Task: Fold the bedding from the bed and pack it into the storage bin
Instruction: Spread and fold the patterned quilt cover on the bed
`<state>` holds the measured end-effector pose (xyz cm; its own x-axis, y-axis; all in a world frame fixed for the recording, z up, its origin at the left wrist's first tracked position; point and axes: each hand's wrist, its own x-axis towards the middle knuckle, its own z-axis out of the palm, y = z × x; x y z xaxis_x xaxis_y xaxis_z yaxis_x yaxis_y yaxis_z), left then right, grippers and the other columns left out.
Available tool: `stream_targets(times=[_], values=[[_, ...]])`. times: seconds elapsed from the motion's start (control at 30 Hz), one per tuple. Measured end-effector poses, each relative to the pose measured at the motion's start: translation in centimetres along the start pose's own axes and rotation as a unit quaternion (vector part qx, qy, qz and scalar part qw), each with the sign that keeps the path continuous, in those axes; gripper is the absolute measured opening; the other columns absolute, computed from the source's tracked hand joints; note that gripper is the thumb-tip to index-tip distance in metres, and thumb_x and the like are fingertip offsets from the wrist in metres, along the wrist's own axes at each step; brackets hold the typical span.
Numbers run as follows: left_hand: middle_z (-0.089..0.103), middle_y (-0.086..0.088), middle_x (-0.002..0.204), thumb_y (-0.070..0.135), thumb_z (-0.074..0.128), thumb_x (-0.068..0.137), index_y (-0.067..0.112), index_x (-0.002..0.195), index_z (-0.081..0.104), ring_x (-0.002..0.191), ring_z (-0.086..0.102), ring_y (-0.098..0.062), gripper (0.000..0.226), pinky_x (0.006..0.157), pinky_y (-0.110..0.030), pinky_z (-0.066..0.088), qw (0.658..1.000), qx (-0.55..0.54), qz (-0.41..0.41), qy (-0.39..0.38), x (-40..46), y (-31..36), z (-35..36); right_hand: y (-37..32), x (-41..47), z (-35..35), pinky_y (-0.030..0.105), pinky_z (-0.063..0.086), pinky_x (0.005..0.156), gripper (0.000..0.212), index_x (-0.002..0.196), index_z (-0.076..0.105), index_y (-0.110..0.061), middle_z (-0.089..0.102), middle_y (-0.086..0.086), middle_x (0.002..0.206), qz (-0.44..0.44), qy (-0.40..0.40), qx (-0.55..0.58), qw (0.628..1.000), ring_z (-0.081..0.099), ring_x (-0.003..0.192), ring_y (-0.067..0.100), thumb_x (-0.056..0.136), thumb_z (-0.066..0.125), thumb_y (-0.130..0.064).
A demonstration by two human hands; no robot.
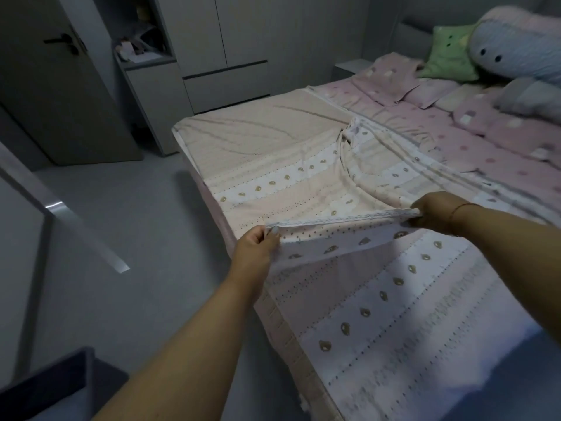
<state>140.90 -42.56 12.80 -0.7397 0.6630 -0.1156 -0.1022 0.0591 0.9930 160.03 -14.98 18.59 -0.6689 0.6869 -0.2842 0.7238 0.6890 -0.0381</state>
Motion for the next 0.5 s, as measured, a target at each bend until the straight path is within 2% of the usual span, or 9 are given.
stream_targets(times=[0.07, 0.17, 0.3, 0.4, 0.5], values=[[0.026, 0.0, 0.062, 0.025, 0.053, 0.097, 0.012, 0.075, 0.04, 0.057, 0.025, -0.014, 0.029, 0.054, -0.026, 0.027, 1.0, 0.01, 0.002, 0.0, -1.5, -0.4, 0.8, 0.9, -1.2, 0.5, 0.022, 0.038, 0.053, 0.025, 0.082, 0.069, -0.016, 0.064, 0.005, 0.077, -0.011, -0.004, -0.002, 1.0, 0.056, 0.069, 0.021, 0.088, 0.061, -0.039], [0.029, -0.003, 0.063, 0.026, 0.053, 0.097, 0.011, 0.072, 0.041, 0.059, 0.028, -0.016, 0.032, 0.056, -0.028, 0.029, 1.0, 0.013, -0.004, 0.018, -3.4, -1.0, 2.1, 2.5, -2.4, 0.8, 0.019, 0.035, 0.05, 0.026, 0.085, 0.07, -0.015, 0.062, 0.002, 0.072, -0.031, -0.001, -0.004, 0.999, 0.053, 0.064, 0.017, 0.088, 0.061, -0.039], [0.044, -0.006, 0.077, 0.031, 0.057, 0.095, 0.001, 0.083, 0.054, 0.07, 0.037, -0.02, 0.033, 0.065, -0.034, 0.033, 0.998, 0.003, -0.019, 0.055, -6.8, -2.1, 4.5, 4.7, -3.9, 1.5, 0.019, 0.035, 0.051, 0.025, 0.076, 0.063, -0.019, 0.058, 0.001, 0.068, -0.072, -0.003, -0.026, 0.997, 0.051, 0.062, 0.016, 0.088, 0.06, -0.041], [0.037, -0.006, 0.072, 0.028, 0.056, 0.096, 0.01, 0.084, 0.053, 0.061, 0.034, -0.014, 0.022, 0.055, -0.024, 0.032, 0.994, 0.025, -0.012, 0.108, -10.5, -2.9, 6.7, 6.5, -5.0, 2.6, 0.023, 0.039, 0.053, 0.027, 0.077, 0.064, -0.018, 0.065, 0.007, 0.077, -0.115, 0.003, -0.031, 0.993, 0.055, 0.067, 0.02, 0.089, 0.059, -0.041], [0.043, -0.008, 0.073, 0.025, 0.056, 0.096, 0.01, 0.091, 0.058, 0.057, 0.038, -0.01, 0.016, 0.053, -0.02, 0.034, 0.987, 0.045, -0.008, 0.154, -15.1, -3.6, 9.5, 8.7, -6.5, 3.9, 0.027, 0.046, 0.063, 0.031, 0.082, 0.068, -0.014, 0.069, 0.009, 0.083, -0.156, 0.003, -0.057, 0.986, 0.061, 0.074, 0.022, 0.09, 0.056, -0.041]])
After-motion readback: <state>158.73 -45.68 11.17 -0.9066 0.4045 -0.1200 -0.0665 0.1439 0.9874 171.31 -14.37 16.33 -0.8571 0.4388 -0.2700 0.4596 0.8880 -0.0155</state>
